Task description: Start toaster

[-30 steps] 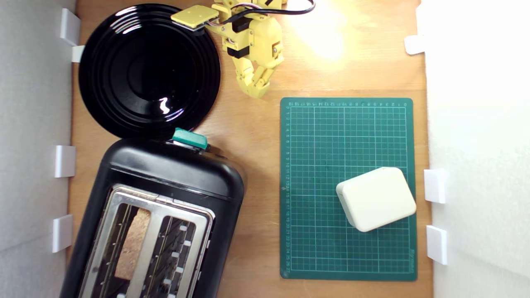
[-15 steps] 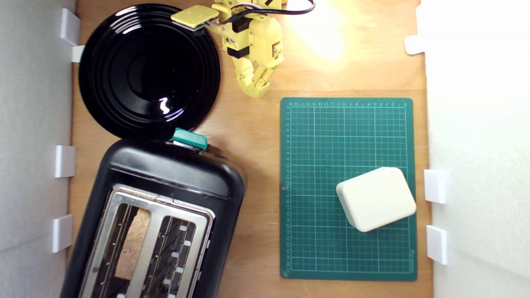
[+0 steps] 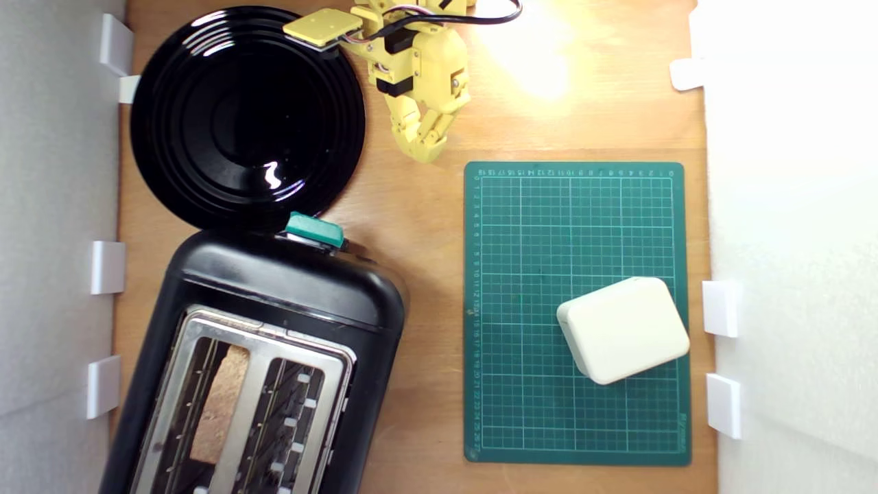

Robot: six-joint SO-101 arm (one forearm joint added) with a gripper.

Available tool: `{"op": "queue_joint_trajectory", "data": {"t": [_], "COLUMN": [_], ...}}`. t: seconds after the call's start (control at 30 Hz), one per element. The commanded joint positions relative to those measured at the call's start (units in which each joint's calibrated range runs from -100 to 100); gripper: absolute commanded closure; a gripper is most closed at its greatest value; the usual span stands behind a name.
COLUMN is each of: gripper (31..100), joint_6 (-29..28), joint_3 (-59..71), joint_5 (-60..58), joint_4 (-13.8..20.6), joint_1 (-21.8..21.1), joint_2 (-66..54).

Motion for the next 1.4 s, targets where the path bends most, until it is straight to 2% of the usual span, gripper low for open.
{"op": "queue_joint_trajectory", "data": {"t": [0.0, 1.37], "gripper": [98.9, 98.9], "joint_6": [-0.1, -0.1], "joint_3": [0.3, 0.3], "joint_5": [0.7, 0.7], "joint_4": [0.9, 0.3], "joint_1": [0.0, -0.4], "joint_2": [-0.4, -0.5]}}
